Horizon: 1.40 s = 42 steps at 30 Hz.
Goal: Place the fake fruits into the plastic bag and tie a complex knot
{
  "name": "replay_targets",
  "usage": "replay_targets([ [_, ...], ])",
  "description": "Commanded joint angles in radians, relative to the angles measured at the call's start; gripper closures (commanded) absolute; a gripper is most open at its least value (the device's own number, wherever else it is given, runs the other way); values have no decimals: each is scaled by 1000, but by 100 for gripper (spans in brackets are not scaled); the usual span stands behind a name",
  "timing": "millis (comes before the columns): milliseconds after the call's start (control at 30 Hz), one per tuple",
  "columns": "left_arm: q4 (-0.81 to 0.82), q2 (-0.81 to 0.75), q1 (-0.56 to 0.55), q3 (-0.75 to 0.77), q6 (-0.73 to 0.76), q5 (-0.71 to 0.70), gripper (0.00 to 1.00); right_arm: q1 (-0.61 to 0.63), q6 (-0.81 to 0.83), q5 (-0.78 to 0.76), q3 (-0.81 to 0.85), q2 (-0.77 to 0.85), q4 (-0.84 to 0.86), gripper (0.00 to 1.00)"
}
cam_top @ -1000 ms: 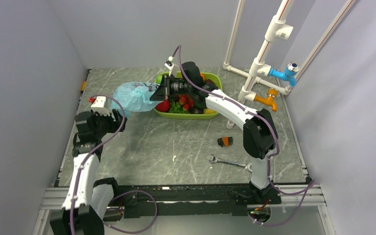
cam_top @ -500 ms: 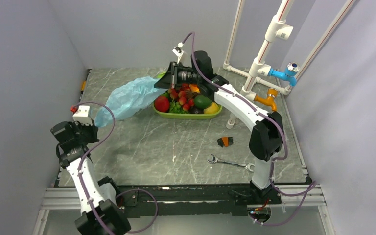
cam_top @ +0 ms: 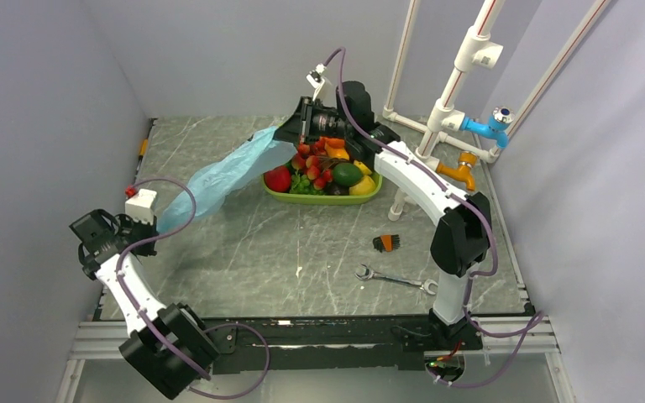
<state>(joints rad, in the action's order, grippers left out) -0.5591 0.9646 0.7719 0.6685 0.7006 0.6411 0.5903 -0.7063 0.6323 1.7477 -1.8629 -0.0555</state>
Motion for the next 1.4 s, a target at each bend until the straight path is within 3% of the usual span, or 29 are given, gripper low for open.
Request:
replay_targets([
  [0,-142,-67,16,24,222,3,100,-13,16,-39,69,56,89,100],
  [267,-691,-129,17,200,507,330,100,13,29,-85,208,-29,151,100],
  [433,-994,-173,17,184,844,326,100,43,37,-205,312,-84,211,100],
  [500,-1018,-228,17,157,871,306,100,52,62,-259,336,-95,217,100],
  [600,-1021,-249,-34,143,849,317,100,74,104,-319,380,-121,206,100],
  [733,-1009,-285,-219,185,819,393,100,149,202,-396,405,-167,229,100],
  [767,-983,-291,-262,201,746,419,100,169,232,-404,407,-188,245,100],
  [867,-763,-266,-296,239,334,495,100,233,352,-439,406,-267,309,100],
  [967,-640,-177,-294,292,133,531,100,267,420,-393,490,-398,321,100],
  [1000,-557,-153,-291,304,19,500,100,271,438,-369,541,-445,302,87],
  [1067,-450,-101,-214,314,-180,515,100,275,472,-332,593,-500,286,39],
  [1133,-403,-27,-116,308,-313,591,100,274,515,-313,601,-503,254,2],
  [1367,-349,109,-22,282,-505,448,100,249,619,-266,317,-244,239,0],
])
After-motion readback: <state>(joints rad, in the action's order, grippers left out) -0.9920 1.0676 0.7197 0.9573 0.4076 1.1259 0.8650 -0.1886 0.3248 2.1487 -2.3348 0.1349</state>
